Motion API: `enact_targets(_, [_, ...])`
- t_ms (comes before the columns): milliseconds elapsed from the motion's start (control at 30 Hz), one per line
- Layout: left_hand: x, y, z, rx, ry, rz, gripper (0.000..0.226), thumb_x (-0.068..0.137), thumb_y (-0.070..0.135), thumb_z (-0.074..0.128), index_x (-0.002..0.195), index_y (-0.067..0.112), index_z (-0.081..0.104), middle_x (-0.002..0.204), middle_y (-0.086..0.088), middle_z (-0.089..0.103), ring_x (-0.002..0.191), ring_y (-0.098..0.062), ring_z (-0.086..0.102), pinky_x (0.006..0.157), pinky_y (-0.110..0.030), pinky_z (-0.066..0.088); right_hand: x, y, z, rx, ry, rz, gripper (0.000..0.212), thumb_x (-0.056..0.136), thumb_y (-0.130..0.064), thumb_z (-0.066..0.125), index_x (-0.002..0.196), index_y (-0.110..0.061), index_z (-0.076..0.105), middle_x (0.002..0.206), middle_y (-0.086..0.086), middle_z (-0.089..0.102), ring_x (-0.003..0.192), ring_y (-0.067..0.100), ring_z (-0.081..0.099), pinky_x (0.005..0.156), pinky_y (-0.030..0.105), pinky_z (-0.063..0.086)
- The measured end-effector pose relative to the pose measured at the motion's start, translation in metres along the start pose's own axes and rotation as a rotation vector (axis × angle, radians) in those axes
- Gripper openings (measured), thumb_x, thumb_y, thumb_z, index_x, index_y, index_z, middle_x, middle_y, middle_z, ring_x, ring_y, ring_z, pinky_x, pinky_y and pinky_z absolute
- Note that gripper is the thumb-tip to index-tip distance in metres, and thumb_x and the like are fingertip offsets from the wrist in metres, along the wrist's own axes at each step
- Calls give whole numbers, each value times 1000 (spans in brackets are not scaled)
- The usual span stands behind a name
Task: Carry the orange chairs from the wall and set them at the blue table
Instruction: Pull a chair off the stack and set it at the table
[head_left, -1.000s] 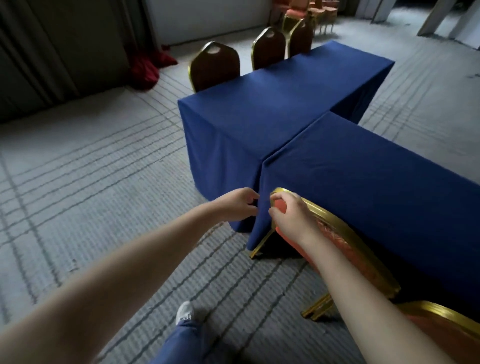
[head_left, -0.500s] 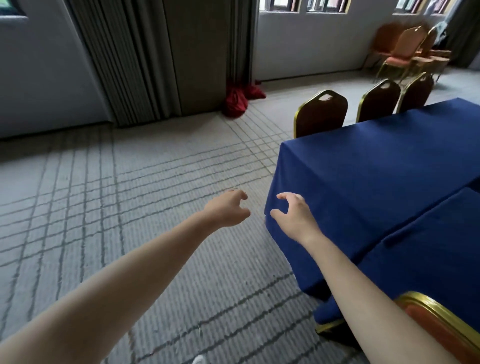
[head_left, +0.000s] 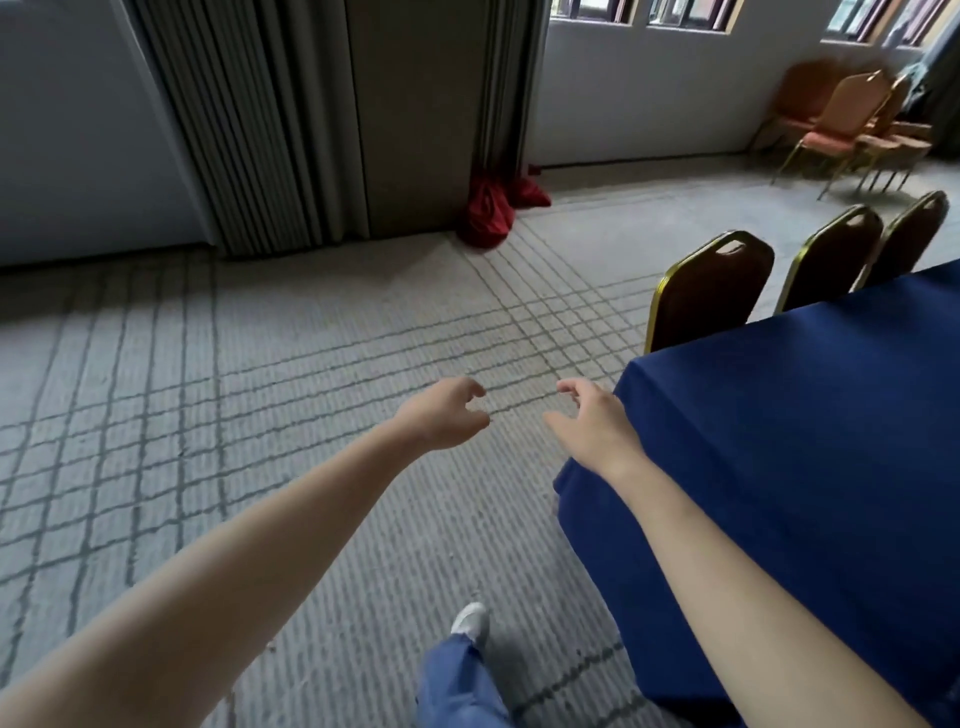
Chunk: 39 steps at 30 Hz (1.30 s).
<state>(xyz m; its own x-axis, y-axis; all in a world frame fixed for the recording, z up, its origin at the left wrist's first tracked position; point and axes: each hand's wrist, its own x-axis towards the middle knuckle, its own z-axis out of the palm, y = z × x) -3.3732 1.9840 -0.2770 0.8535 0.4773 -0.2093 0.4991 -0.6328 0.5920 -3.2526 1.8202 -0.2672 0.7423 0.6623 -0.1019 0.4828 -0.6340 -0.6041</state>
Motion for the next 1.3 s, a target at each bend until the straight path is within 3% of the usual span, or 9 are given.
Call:
enact_targets(67, [42, -6, -19, -17, 5, -8, 47, 87, 24, 58, 133, 13, 54, 131, -7, 59, 118, -22, 56, 102, -35, 44, 49, -6, 2, 13, 14, -1, 49, 91, -29, 59, 137, -19, 47, 142, 2, 47, 128, 21, 45, 99, 37, 45])
enact_targets(233, [158, -6, -73, -46, 96, -1, 39, 87, 25, 56, 125, 18, 60, 118, 0, 65, 107, -16, 62, 95, -36, 49, 175, -24, -15, 61, 72, -26, 43, 91, -26, 58, 133, -19, 52, 131, 1, 56, 113, 18, 55, 88, 35, 49])
enact_targets(367, [240, 4, -106, -58, 137, 40, 39, 87, 26, 54, 126, 19, 58, 116, 3, 64, 105, -14, 61, 94, -35, 50, 263, -33, -35, 68, 115, -2, 41, 91, -28, 58, 131, -20, 53, 130, 0, 58, 116, 19, 55, 91, 37, 49])
enact_targets(533, [354, 10, -131, -55, 90, 72, 39, 86, 24, 57, 124, 19, 59, 108, 4, 65, 100, -14, 62, 91, -34, 50, 366, -30, -55, 85, 167, 37, 34, 89, -24, 59, 122, -17, 59, 117, 2, 63, 106, 22, 59, 87, 35, 50])
enact_targets(700, [501, 22, -154, -28, 51, 143, 38, 87, 24, 57, 124, 19, 59, 111, 1, 65, 102, -15, 61, 92, -33, 49, 498, -8, -72, 82, 191, 87, 40, 87, -25, 63, 126, -16, 58, 122, 3, 61, 114, 22, 57, 91, 34, 48])
enact_targets(933, [722, 74, -190, 45, -65, 288, 38, 88, 27, 58, 126, 21, 57, 115, 3, 64, 105, -16, 61, 94, -32, 47, 669, 19, -129, 119, 334, 260, 39, 88, -26, 61, 125, -16, 58, 117, 3, 63, 108, 22, 58, 89, 32, 46])
enact_targets(1300, [987, 158, -161, 37, -228, 387, 48, 89, 24, 59, 135, 18, 48, 126, -3, 59, 110, -21, 59, 97, -35, 46, 874, 115, -206, 129, 388, 464, 43, 86, -33, 58, 127, -21, 55, 127, 4, 56, 120, 22, 50, 96, 38, 45])
